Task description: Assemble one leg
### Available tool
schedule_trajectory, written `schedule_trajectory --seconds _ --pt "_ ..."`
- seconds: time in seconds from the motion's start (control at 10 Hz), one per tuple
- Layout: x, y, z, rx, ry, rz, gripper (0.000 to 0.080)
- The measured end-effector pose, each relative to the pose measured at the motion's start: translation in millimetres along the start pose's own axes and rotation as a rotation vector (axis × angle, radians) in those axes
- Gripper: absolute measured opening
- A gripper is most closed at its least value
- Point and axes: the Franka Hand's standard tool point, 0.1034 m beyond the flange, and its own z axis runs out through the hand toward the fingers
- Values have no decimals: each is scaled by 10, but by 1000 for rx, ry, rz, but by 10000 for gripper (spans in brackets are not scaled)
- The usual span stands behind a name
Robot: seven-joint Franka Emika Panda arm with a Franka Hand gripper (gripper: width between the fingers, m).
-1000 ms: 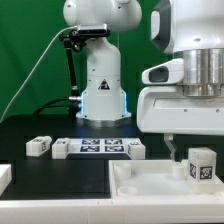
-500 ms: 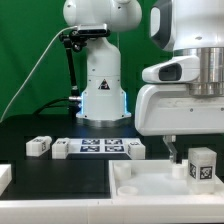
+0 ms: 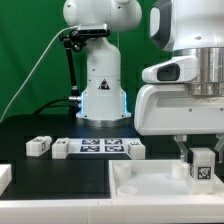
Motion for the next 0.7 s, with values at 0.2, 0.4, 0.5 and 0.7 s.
schedule_trajectory --seconds 0.2,0.4,0.5,0.7 --pt "6 9 2 13 4 267 291" --pt "-11 -2 -2 15 4 586 291" --pt "-17 -5 -2 11 5 738 291" --pt "-26 -24 0 4 11 1056 291"
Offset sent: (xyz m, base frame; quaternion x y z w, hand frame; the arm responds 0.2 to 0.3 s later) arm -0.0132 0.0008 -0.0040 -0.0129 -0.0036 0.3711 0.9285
